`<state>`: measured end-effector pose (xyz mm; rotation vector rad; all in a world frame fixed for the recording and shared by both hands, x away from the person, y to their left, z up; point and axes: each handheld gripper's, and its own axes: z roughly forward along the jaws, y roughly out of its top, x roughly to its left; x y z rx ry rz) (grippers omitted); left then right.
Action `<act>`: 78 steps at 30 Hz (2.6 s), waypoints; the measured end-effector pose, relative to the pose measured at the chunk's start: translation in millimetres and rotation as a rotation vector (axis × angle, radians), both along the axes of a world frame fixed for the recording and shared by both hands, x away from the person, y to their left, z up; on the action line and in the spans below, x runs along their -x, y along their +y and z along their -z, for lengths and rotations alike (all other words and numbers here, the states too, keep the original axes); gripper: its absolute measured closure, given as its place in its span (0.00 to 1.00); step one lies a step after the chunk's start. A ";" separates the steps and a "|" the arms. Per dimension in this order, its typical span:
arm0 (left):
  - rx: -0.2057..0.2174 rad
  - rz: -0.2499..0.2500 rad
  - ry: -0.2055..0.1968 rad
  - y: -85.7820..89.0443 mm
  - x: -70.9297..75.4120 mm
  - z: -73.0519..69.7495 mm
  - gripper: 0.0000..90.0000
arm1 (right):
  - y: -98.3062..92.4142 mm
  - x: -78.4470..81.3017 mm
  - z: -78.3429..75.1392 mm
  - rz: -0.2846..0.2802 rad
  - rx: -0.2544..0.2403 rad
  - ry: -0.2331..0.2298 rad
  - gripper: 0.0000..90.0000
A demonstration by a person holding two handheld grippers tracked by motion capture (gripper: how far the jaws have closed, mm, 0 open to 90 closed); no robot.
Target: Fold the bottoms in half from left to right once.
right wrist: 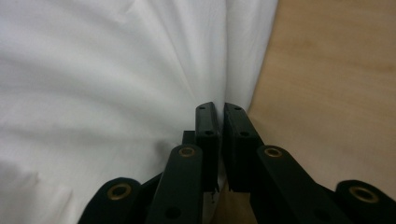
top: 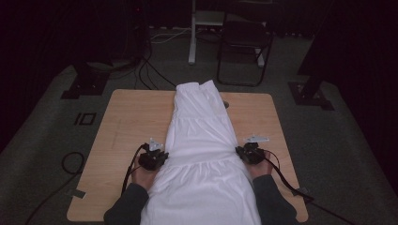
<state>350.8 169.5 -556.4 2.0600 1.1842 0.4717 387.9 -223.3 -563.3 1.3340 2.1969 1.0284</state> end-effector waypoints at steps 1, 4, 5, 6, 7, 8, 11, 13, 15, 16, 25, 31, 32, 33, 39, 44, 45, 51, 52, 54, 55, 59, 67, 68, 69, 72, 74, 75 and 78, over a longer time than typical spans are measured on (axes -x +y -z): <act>0.004 0.004 0.002 1.6 6.3 0.4 0.92 | -1.2 6.3 0.1 -0.009 -0.004 0.005 0.94; 0.018 0.012 0.003 3.5 23.1 2.1 0.92 | -3.2 25.4 0.7 -0.024 -0.005 0.011 0.94; 0.010 0.018 0.002 3.4 26.5 1.9 0.92 | -3.5 31.7 1.2 -0.027 -0.009 0.011 0.94; 0.002 0.019 0.001 2.5 28.6 1.6 0.92 | -3.4 37.1 1.4 -0.032 -0.006 0.010 0.94; -0.006 0.022 -0.002 2.1 28.7 1.4 0.91 | -2.9 41.1 1.0 -0.036 0.001 0.012 0.94; -0.008 0.018 -0.002 2.0 27.7 1.3 0.88 | -2.5 42.9 0.2 -0.041 0.011 0.017 0.91; 0.017 0.014 0.006 3.9 23.8 2.2 0.74 | -3.4 38.1 -5.7 -0.040 0.015 0.008 0.66; 0.020 0.009 0.003 4.8 22.2 2.9 0.65 | -7.5 28.0 -14.2 -0.035 -0.054 -0.015 0.54; 0.027 0.011 0.004 5.1 20.8 2.9 0.62 | -6.9 13.3 -24.8 -0.037 -0.090 -0.040 0.51; 0.029 0.010 0.001 4.9 20.4 3.2 0.61 | -4.8 4.8 -29.3 -0.050 -0.097 -0.048 0.51; 0.026 0.011 -0.020 3.0 21.4 5.4 0.57 | 45.6 -71.8 -32.5 -0.112 -0.099 -0.028 0.50; 0.015 -0.009 -0.035 2.6 22.8 6.6 0.51 | 62.6 -95.8 -20.8 -0.116 -0.076 0.052 0.83; 0.016 -0.011 -0.034 2.5 23.1 6.6 0.51 | 62.4 -95.5 -21.6 -0.109 -0.057 0.045 0.90; 0.017 -0.013 -0.035 2.4 23.4 6.7 0.51 | 60.3 -93.3 -25.3 -0.086 -0.040 0.014 0.97; 0.024 -0.005 -0.037 1.3 23.7 7.3 0.48 | 30.3 -71.3 -60.8 0.052 -0.040 -0.218 0.99; 0.015 0.013 -0.014 -0.2 23.2 1.3 0.48 | 18.7 -80.0 -25.0 0.094 0.015 -0.076 0.98; 0.014 0.018 -0.019 0.9 22.6 -3.6 0.47 | 17.9 -81.1 -17.5 0.091 0.009 -0.053 0.97; 0.020 0.025 -0.102 7.2 3.2 -52.9 0.47 | 21.6 -82.3 -4.4 0.075 0.016 -0.019 0.96; 0.016 0.029 -0.115 5.8 -3.4 -60.2 0.46 | 21.8 -82.5 -4.7 0.075 0.018 -0.016 0.95; 0.009 0.030 -0.118 0.4 -19.9 -69.6 0.46 | 22.3 -82.5 -4.5 0.077 0.021 -0.018 0.95; 0.017 0.030 -0.111 -3.3 -29.3 -71.5 0.46 | 22.5 -82.4 -4.4 0.080 0.020 -0.018 0.95; 0.039 0.036 -0.089 -18.9 -55.7 -67.3 0.46 | 23.0 -82.6 -4.2 0.088 0.015 -0.018 0.94; 0.066 0.006 0.045 -50.9 -91.0 -8.1 0.71 | 23.7 -81.2 -2.7 0.092 0.008 -0.029 0.93; 0.078 -0.002 0.043 -50.1 -88.9 -5.4 0.78 | 23.7 -80.3 -2.3 0.090 0.004 -0.030 0.93; 0.091 -0.009 0.038 -48.7 -86.5 -3.3 0.83 | 24.0 -78.9 -2.0 0.091 0.001 -0.031 0.93; 0.106 -0.035 0.029 -44.5 -78.0 -0.1 0.88 | 26.4 -72.2 -1.2 0.083 -0.004 -0.036 0.93; 0.112 -0.048 0.021 -42.0 -69.2 1.2 0.88 | 28.5 -64.6 -1.3 0.068 0.006 -0.036 0.93; 0.110 -0.045 0.016 -40.9 -63.9 1.9 0.89 | 29.5 -59.6 -1.5 0.059 0.008 -0.032 0.93; 0.110 -0.049 0.013 -35.9 -44.5 3.1 0.88 | 30.1 -41.5 -1.5 0.021 0.016 -0.028 0.93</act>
